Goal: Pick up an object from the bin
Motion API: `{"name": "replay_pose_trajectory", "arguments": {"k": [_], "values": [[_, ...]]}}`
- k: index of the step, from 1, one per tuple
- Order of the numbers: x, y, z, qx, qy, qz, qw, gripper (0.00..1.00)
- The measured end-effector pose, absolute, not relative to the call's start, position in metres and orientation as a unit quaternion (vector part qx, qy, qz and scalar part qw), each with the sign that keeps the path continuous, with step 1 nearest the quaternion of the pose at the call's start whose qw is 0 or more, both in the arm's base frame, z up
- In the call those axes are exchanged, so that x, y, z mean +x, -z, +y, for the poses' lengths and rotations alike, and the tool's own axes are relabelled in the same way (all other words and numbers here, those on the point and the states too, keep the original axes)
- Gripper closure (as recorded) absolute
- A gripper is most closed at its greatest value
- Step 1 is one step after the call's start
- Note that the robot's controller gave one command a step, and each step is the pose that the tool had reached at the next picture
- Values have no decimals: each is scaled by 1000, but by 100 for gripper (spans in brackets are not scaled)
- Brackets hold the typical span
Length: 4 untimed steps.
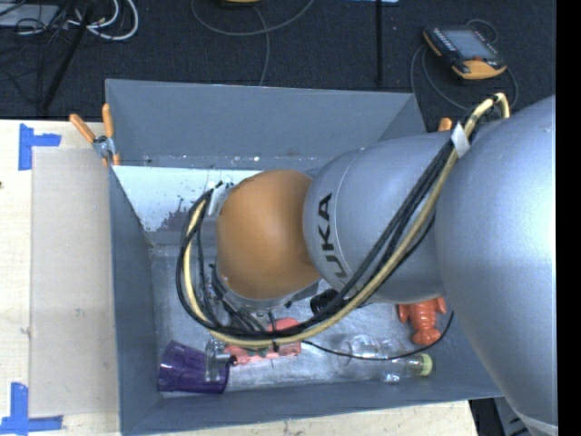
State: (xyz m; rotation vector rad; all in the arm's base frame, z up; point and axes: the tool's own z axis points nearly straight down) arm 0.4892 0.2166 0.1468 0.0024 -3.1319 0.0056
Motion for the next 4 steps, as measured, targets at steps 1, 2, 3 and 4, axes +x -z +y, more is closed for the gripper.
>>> {"name": "replay_pose_trajectory", "arguments": {"k": [1,2,3,4], "values": [[491,-151,216,-1,0,-1000,2,0],[486,-89,235,-40,0,-999,-1,0],[480,-103,239,-95,-2,-995,3,0],[511,-98,207,-136,-1,-991,1,0]]}}
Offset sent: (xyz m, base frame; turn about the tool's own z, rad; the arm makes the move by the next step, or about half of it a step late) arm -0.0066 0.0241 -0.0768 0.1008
